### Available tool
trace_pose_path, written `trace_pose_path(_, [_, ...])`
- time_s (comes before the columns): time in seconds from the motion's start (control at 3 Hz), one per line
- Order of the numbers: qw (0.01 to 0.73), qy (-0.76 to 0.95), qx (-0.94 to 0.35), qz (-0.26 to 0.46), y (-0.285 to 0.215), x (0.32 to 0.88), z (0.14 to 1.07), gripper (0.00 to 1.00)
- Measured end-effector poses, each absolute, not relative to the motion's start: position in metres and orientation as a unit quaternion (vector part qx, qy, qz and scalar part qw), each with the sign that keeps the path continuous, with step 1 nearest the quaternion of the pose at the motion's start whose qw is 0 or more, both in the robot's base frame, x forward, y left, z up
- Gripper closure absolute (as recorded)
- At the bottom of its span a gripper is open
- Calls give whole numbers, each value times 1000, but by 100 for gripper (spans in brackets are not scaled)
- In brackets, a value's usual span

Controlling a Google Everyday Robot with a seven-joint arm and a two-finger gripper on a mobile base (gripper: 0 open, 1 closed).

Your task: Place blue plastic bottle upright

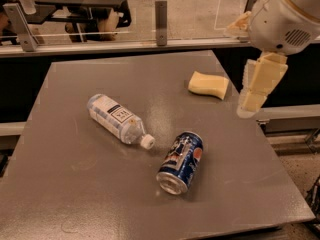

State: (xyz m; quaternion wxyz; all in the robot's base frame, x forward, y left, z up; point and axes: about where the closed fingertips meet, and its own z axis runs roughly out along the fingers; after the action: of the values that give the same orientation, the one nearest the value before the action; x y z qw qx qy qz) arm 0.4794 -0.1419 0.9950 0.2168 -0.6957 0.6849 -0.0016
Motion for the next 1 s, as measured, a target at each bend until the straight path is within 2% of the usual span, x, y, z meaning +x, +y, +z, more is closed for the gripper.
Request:
trace_pose_path(0.33, [235, 609, -758, 8, -95, 492, 994, 0])
trace_pose_path(1.0, [257, 405, -877, -24, -15, 485, 981, 0])
